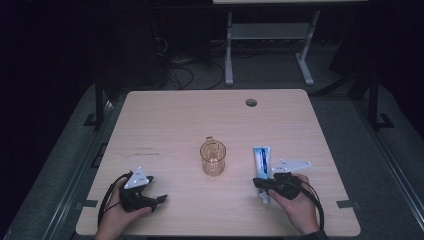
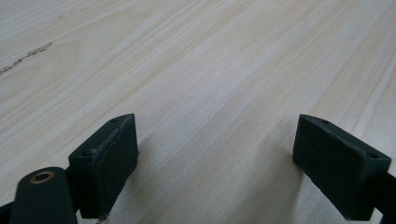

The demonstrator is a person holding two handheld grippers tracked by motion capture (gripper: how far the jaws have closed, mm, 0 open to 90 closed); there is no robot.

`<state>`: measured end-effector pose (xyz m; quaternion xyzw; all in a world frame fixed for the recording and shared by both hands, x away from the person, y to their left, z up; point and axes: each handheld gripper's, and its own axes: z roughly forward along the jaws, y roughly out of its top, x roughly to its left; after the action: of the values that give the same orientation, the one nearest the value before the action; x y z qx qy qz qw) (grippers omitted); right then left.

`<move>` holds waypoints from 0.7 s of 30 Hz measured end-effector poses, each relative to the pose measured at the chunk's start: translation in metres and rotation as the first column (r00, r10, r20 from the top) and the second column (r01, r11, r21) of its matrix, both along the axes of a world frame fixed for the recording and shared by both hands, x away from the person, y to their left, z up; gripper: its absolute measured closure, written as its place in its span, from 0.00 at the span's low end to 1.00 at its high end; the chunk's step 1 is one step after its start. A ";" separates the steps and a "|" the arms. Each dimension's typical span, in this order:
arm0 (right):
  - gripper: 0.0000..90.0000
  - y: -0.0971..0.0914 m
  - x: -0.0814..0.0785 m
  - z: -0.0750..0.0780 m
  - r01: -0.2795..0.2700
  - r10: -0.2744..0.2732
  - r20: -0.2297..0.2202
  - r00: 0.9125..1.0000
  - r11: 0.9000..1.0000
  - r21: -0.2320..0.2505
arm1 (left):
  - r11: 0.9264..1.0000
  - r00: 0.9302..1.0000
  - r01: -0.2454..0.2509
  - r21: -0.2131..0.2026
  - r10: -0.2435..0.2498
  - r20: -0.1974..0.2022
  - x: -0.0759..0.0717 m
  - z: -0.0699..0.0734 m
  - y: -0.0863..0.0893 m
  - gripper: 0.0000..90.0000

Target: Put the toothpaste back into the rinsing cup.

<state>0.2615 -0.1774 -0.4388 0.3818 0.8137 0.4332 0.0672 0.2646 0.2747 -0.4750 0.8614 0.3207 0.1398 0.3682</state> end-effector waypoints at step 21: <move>1.00 0.015 -0.004 -0.018 -0.032 0.029 -0.031 0.999 0.994 -0.105 | 1.000 1.000 0.004 0.002 -0.004 -0.001 0.000 0.000 0.000 0.15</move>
<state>0.2574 -0.1627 -0.4572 0.3715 0.8421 0.3849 0.0688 0.2651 0.2742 -0.4749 0.8625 0.3190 0.1392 0.3674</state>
